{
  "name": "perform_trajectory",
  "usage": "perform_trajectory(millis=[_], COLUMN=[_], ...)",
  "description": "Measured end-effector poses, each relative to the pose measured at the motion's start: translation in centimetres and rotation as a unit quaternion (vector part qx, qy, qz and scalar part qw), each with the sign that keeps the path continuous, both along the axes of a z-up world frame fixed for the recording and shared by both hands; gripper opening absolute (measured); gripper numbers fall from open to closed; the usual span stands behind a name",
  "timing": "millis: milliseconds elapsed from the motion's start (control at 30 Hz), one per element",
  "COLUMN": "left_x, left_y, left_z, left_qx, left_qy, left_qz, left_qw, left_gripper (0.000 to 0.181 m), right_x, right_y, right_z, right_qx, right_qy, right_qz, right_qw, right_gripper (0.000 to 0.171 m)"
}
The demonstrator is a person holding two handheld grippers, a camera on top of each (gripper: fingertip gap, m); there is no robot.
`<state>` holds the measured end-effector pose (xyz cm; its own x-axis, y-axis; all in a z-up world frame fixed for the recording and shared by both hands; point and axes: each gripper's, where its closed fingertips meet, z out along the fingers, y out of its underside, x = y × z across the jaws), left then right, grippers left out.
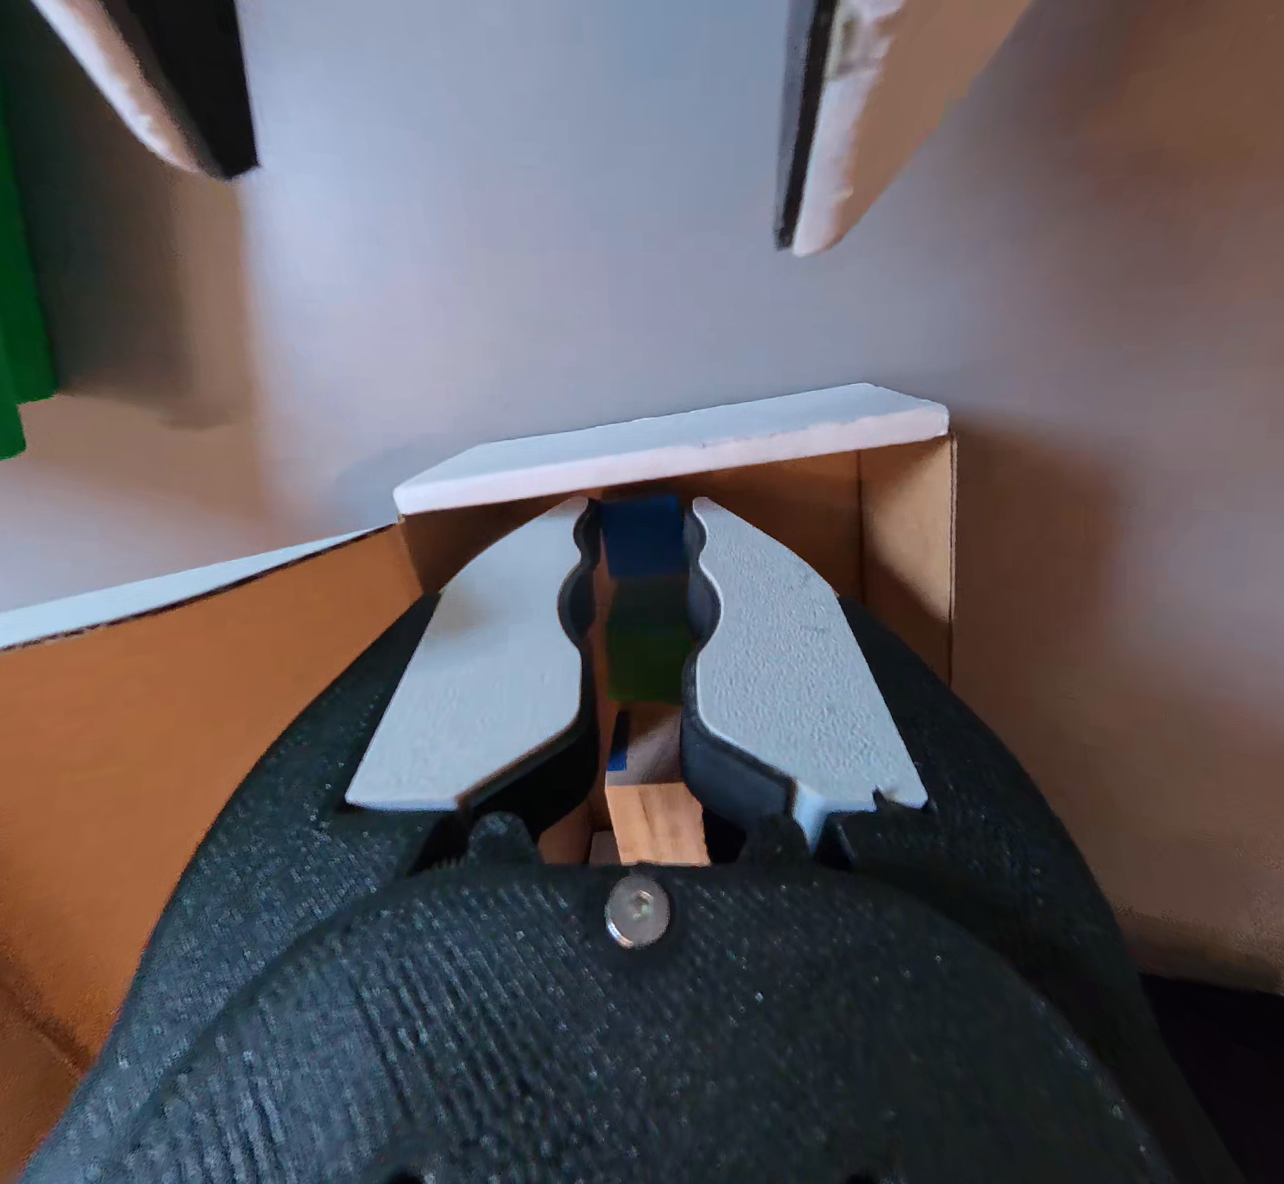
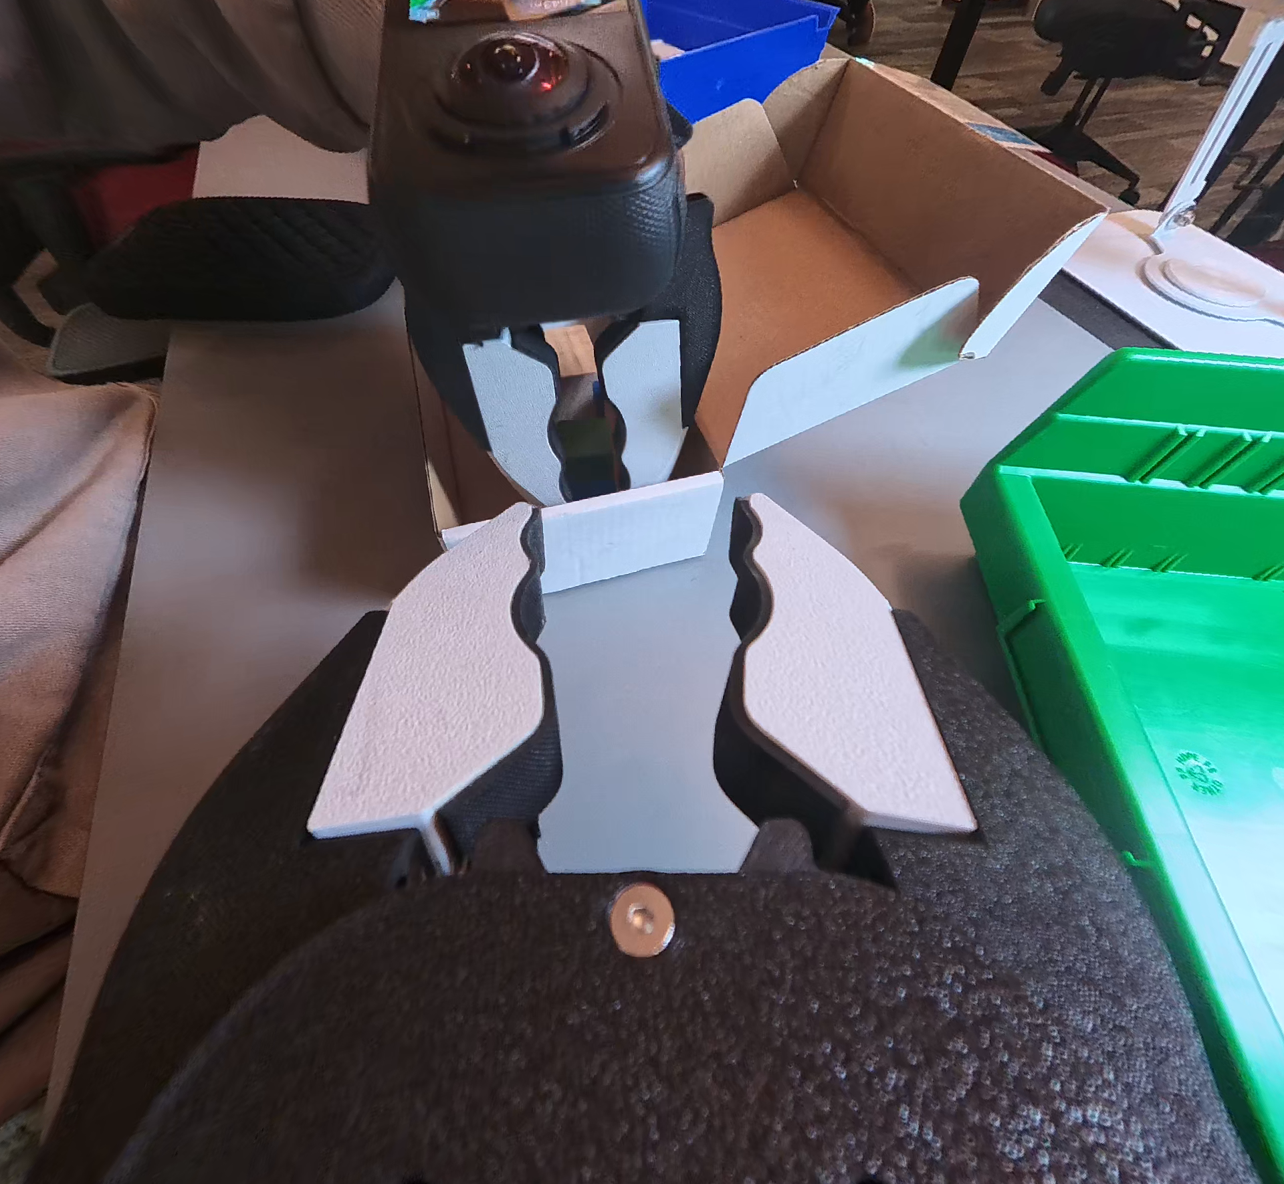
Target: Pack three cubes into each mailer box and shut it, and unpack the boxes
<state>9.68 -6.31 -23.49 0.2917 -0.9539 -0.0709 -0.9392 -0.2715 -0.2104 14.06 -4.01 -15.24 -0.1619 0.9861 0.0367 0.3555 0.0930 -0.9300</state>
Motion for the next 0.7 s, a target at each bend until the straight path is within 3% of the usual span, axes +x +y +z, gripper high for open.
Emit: perform_trajectory(millis=[133,267,333,433,567,700], left_x=[-0.3,-2.1,-4.8,-10.9,-17.5,-17.5], left_y=[0.5,1.2,2.0,2.2,1.1,0.7], left_z=[1.5,7.4,11.3,15.2,14.0,11.4], left_qx=[0.036,0.116,0.183,0.266,0.263,0.217], left_qy=[-0.033,-0.142,-0.207,-0.300,-0.379,-0.421], left_qz=[0.027,0.098,0.161,0.276,0.417,0.444], left_qw=[0.998,0.978,0.947,0.873,0.783,0.761], left_gripper=[0.031,0.032,0.032,0.030,0.029,0.032], right_x=[0.0,-0.1,-0.3,-0.9,-2.1,-4.0], right_y=[0.1,0.7,1.3,2.3,4.2,4.6], right_z=[-0.1,-0.2,-0.4,-0.4,0.3,1.4], right_qx=[0.000,-0.009,-0.025,-0.056,-0.103,-0.149], right_qy=[-0.002,-0.005,-0.009,-0.009,-0.020,-0.027], right_qz=[-0.002,-0.019,-0.039,-0.067,-0.112,-0.124], right_qw=[1.000,1.000,0.999,0.996,0.988,0.981], right_gripper=[0.052,0.051,0.049,0.044,0.037,0.037])
